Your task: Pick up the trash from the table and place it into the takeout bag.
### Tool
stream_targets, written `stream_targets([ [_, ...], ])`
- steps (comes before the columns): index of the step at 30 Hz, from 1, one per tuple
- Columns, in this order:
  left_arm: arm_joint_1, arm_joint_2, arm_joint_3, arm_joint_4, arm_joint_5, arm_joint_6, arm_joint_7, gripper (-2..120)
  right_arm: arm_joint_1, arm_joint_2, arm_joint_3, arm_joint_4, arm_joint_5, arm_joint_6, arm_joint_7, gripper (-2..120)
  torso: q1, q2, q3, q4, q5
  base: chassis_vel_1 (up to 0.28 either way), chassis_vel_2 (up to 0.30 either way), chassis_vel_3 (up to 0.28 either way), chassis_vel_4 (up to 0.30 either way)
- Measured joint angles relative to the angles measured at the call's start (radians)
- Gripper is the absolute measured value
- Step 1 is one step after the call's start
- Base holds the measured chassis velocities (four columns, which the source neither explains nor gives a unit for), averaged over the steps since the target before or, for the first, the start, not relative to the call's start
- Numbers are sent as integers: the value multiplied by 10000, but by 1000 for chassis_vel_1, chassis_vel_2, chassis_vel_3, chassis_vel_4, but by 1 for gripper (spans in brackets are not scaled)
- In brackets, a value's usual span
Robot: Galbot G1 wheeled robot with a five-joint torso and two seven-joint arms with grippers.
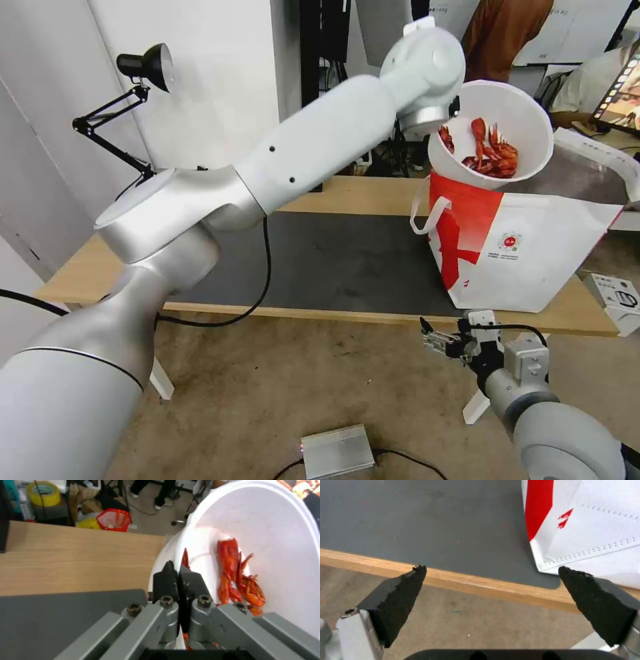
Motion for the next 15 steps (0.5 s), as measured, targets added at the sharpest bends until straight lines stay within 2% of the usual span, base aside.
stream_targets([
  [3, 115, 5, 59, -95, 242, -149, 226, 0, 0, 0, 0, 0, 0, 0, 0, 100, 0, 0, 0, 1, 0, 0, 0, 0, 0],
  [15, 467, 13, 305, -382, 898, -336, 372, 0, 0, 0, 0, 0, 0, 0, 0, 100, 0, 0, 0, 2, 0, 0, 0, 0, 0],
])
